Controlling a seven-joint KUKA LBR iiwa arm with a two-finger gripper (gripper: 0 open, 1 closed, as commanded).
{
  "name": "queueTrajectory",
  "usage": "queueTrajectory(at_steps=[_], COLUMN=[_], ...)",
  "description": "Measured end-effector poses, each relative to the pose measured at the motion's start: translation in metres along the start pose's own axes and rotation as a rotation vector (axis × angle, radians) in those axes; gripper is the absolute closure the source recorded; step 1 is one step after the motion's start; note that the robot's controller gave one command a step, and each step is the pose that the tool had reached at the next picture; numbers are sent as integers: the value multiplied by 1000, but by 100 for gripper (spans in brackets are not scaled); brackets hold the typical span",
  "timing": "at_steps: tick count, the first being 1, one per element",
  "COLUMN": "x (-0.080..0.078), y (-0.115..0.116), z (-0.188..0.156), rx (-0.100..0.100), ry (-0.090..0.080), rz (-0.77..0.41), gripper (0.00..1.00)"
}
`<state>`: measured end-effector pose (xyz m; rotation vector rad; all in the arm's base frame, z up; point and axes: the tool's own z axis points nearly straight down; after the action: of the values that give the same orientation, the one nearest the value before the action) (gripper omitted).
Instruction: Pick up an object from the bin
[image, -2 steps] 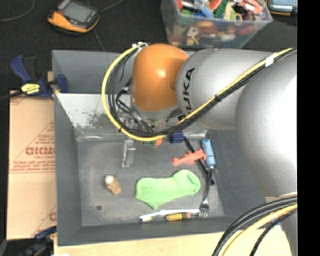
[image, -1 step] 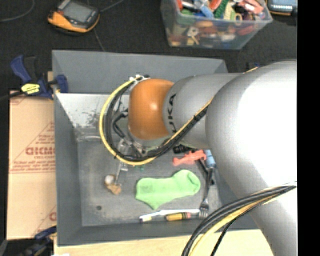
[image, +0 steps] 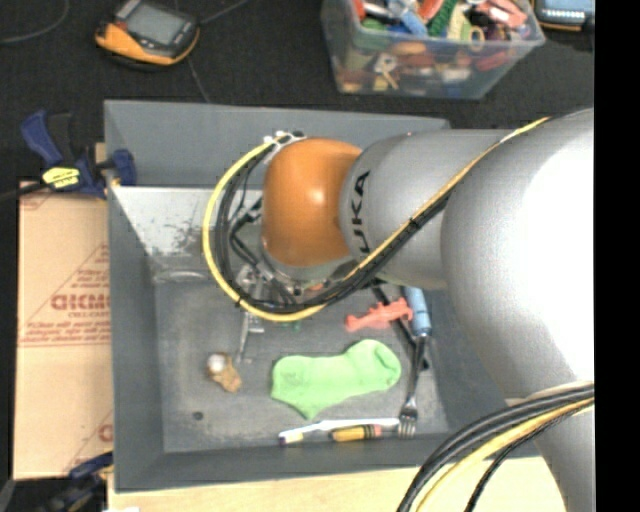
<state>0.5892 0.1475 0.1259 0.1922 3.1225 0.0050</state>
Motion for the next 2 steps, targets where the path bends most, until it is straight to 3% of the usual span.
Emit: queueTrajectory(at_steps=[1, 2], x=[29, 35], y=[6, 4], z=[26, 55], rx=[2, -3], ry=[12, -5], rz=[23, 46], gripper=[0, 0])
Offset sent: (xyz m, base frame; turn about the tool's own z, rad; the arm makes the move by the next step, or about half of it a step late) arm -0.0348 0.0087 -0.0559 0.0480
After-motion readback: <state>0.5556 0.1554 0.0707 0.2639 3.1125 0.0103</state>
